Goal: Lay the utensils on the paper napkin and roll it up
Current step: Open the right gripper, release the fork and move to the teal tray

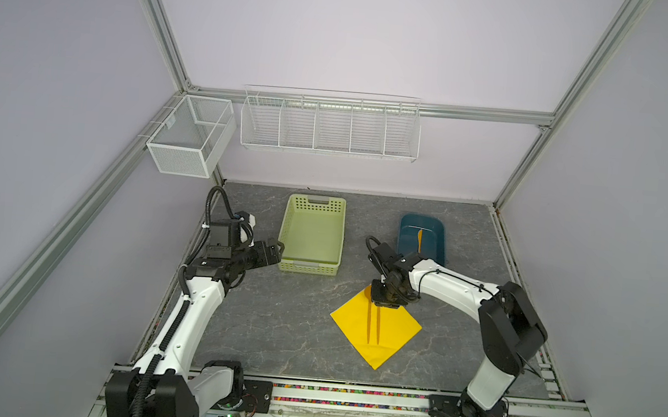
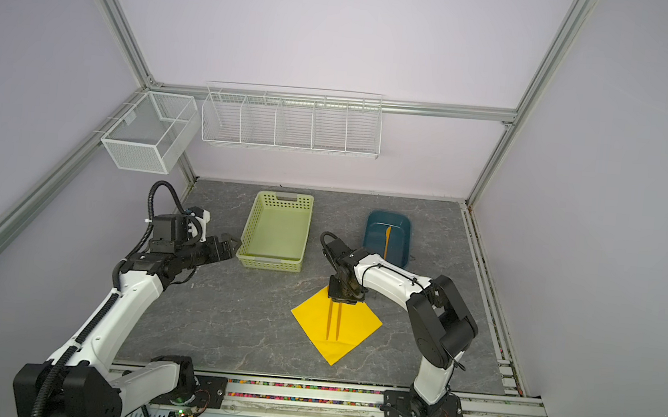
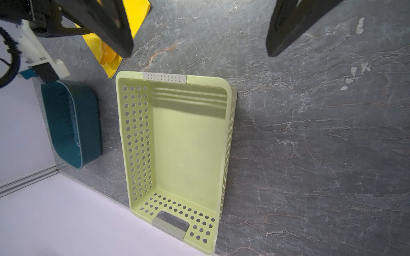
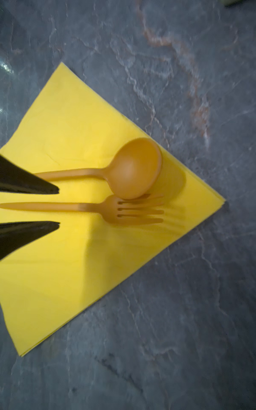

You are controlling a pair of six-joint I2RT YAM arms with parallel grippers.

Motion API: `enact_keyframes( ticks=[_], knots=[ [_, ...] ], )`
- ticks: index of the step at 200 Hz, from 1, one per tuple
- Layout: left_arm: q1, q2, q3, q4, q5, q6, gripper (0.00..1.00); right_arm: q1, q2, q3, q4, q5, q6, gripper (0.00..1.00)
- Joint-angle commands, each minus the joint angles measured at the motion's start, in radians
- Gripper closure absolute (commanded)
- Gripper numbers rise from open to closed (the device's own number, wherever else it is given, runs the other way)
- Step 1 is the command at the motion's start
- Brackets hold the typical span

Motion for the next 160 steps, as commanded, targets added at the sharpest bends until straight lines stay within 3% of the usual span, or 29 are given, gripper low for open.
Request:
enact_keyframes(
  ticks=[1,67,160],
  knots=[
    [0.006,0.002,0.017,-0.007,0.003,-0.001,0.05,0.007,-0.052,0.036,-0.069,0.036,-0.003,0.74],
    [0.005,0.024,0.020,0.002,0.023,-0.006,0.05,-0.043,-0.102,0.108,-0.158,0.082,-0.054,0.74],
    [0.006,0.008,0.017,-0.003,0.012,0.000,0.05,-0.294,-0.087,0.225,-0.222,0.050,-0.205,0.74]
  ],
)
